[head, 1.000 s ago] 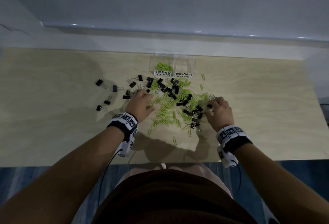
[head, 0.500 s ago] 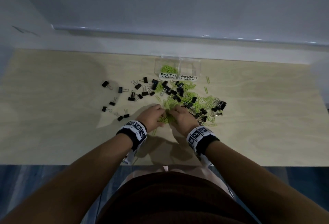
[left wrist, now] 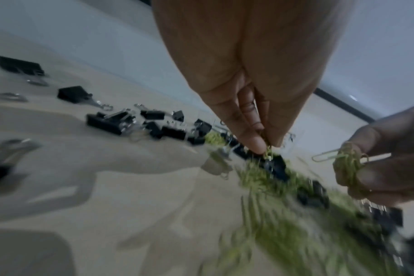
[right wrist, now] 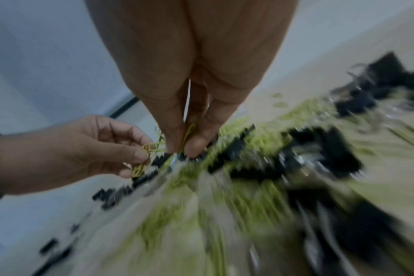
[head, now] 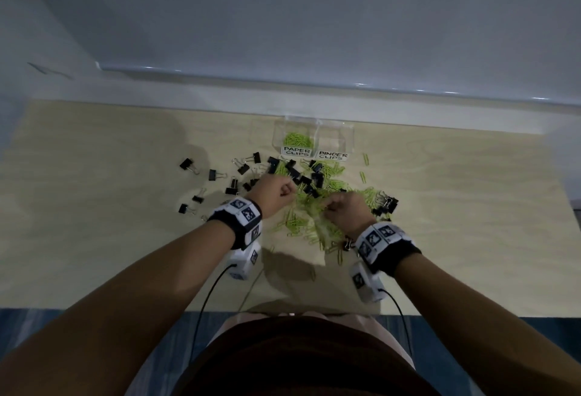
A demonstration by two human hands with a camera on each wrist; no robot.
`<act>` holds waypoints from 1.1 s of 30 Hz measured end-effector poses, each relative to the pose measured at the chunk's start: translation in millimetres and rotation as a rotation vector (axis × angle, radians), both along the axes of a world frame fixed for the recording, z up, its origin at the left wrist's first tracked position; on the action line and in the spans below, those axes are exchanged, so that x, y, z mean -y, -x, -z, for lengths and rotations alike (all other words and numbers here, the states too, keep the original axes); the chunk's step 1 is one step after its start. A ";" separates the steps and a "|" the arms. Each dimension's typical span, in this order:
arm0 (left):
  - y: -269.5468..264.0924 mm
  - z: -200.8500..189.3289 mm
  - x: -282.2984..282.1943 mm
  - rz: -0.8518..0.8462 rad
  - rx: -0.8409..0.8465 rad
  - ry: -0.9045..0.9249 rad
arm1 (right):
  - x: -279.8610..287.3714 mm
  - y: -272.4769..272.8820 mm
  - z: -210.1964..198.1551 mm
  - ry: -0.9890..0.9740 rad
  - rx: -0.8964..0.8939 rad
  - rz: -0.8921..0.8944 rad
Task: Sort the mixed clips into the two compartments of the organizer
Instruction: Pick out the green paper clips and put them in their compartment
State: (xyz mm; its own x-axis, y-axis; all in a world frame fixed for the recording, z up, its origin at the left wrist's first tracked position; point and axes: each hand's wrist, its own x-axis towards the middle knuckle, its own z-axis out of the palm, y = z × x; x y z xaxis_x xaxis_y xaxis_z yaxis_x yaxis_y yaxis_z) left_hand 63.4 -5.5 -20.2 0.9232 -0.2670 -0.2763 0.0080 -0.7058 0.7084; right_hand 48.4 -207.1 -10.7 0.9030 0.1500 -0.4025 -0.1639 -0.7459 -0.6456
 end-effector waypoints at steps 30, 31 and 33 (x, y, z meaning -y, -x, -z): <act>-57.4 29.9 -35.9 0.091 0.133 -0.303 | -79.8 -86.0 9.3 0.254 0.252 -0.455; -56.3 28.9 -38.1 0.069 0.146 -0.278 | -80.7 -83.9 11.9 0.273 0.230 -0.468; -53.4 26.6 -44.3 0.015 0.160 -0.262 | -81.2 -81.3 18.4 0.315 0.217 -0.468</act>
